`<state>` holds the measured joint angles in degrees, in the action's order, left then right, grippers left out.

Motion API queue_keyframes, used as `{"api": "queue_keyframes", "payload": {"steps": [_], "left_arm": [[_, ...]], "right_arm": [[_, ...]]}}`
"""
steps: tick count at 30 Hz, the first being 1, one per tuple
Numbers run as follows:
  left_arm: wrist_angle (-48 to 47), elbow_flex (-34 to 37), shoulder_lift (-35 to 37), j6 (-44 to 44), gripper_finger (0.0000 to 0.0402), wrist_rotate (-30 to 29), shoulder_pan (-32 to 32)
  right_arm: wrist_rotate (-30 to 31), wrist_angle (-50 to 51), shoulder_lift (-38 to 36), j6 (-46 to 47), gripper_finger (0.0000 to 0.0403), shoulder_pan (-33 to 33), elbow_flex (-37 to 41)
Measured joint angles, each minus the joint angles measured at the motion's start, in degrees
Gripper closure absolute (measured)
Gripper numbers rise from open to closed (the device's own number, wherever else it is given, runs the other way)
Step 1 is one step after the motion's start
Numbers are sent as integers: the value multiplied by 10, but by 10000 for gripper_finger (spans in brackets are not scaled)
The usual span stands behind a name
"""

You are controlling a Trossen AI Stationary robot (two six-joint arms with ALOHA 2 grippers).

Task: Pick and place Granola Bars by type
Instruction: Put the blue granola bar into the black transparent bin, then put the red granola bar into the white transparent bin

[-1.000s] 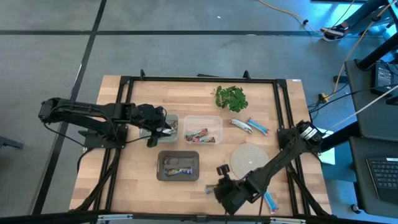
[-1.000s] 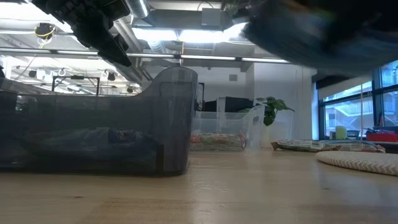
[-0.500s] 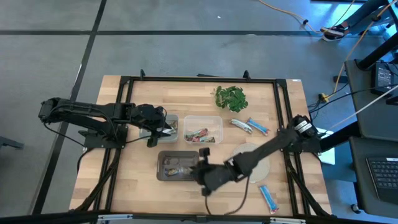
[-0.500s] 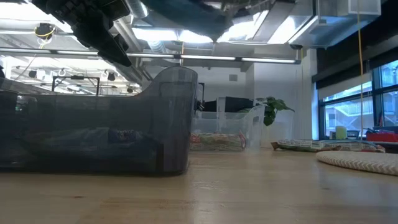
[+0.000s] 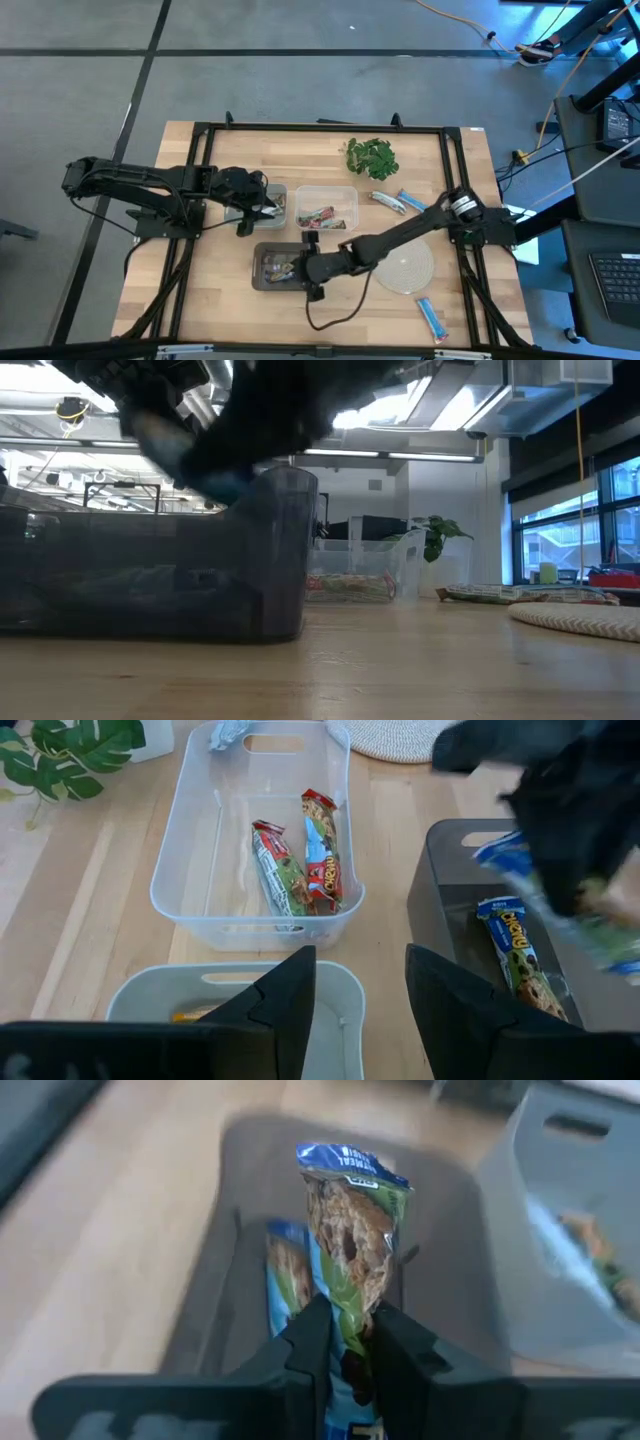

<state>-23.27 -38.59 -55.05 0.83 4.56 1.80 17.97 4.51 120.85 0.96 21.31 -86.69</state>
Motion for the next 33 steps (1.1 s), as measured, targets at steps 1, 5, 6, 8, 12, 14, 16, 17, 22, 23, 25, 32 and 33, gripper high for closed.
{"api": "queue_keyframes", "payload": {"steps": [1, 5, 6, 8, 12, 14, 16, 17, 22, 23, 25, 32, 33], "left_arm": [[0, 0, 0, 0, 253, 0, 0], [2, 0, 0, -1, 251, 0, 0], [3, 0, 0, -1, 250, 0, 0], [7, 0, 0, -1, 249, 0, 0], [10, 0, 0, -1, 251, 0, 0], [10, 0, 0, -1, 253, 0, 0], [11, 0, 0, -1, 253, 0, 0], [12, 0, 0, -1, 253, 0, 0], [13, 0, 0, -1, 249, 0, 0], [12, 0, 0, -1, 249, 0, 0], [12, 0, 0, -1, 249, 0, 0], [17, 0, 0, -1, 253, 0, 0], [17, 0, 0, -1, 252, 0, 0]], "right_arm": [[1, 2, 7, 0, 336, -2, 0], [2, 0, 25, 0, 336, -7, 0], [2, 1, 27, 0, 336, -8, 0], [2, 9, 27, 0, 336, -8, 0], [3, 13, 21, 1, 336, -8, 0], [3, 14, 15, 0, 332, -8, 0], [-5, 10, 12, 0, 320, -8, -1], [-13, 10, 10, -1, 311, -8, -1], [-19, 32, 0, 1, 252, -8, -1], [-18, 61, -7, 2, 242, -8, -2], [-17, 138, -31, 17, 225, -6, -14], [-57, 372, -139, 263, 206, 46, -34], [-61, 402, -151, 307, 206, 59, -34]]}}
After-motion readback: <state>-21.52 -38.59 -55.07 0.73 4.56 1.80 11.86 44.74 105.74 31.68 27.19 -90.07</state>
